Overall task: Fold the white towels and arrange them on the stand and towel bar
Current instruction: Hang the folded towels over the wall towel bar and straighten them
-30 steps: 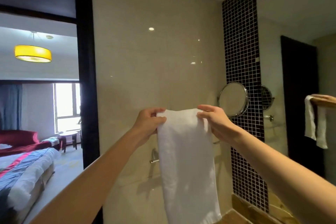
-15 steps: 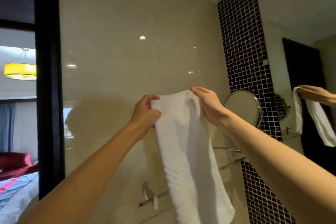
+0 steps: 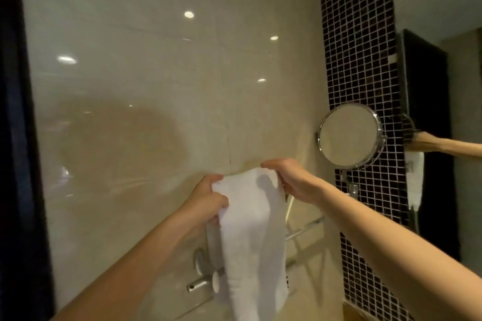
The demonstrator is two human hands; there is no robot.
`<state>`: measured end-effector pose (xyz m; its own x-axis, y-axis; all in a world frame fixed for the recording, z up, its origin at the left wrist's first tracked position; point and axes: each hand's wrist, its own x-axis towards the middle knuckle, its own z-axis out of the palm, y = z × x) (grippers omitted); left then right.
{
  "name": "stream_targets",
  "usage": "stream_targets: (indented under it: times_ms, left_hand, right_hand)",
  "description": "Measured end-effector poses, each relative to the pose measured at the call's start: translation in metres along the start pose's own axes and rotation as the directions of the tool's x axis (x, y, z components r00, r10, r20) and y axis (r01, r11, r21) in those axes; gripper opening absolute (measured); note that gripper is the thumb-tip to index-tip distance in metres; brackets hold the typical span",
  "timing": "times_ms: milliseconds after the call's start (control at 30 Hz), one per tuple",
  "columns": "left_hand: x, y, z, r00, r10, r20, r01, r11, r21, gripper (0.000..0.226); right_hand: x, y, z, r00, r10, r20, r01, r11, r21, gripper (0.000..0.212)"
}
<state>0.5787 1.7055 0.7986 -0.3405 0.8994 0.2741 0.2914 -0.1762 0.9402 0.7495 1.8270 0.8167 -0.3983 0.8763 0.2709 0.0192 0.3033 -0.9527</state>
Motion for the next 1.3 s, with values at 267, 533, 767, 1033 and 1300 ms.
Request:
stream_targets:
  times_ms: [267, 533, 767, 1033, 1300]
  left_hand:
    - [-0.007, -0.045, 0.012, 0.966, -0.246, 0.082, 0.240, 0.967, 0.083, 0.058]
    - [-0.017, -0.074, 0.030, 1.000, -0.027, 0.001, 0.025, 0.934, 0.356, 0.050]
    - [-0.023, -0.105, 0.033, 0.984, 0.178, 0.028, -0.148, 0.708, 0.690, 0.035]
    - [-0.027, -0.108, 0.036, 0.976, 0.202, 0.078, -0.168, 0.478, 0.862, 0.023]
    - [-0.020, -0.118, 0.041, 0.943, 0.261, 0.205, -0.300, 0.404, 0.864, 0.031]
  right_hand:
    - [-0.009, 0.062, 0.007, 0.985, 0.150, -0.080, -0.167, 0.941, -0.296, 0.016]
    - [-0.017, 0.088, 0.006, 0.973, 0.195, -0.121, -0.228, 0.888, -0.400, 0.026]
    - [-0.015, 0.113, 0.007, 0.987, 0.097, -0.126, -0.149, 0.840, -0.522, 0.039]
    - [-0.030, 0.122, 0.013, 0.995, -0.030, 0.095, 0.089, 0.704, -0.705, 0.030]
    - [-0.051, 0.128, 0.021, 0.902, -0.191, 0.387, 0.428, 0.285, -0.858, 0.020]
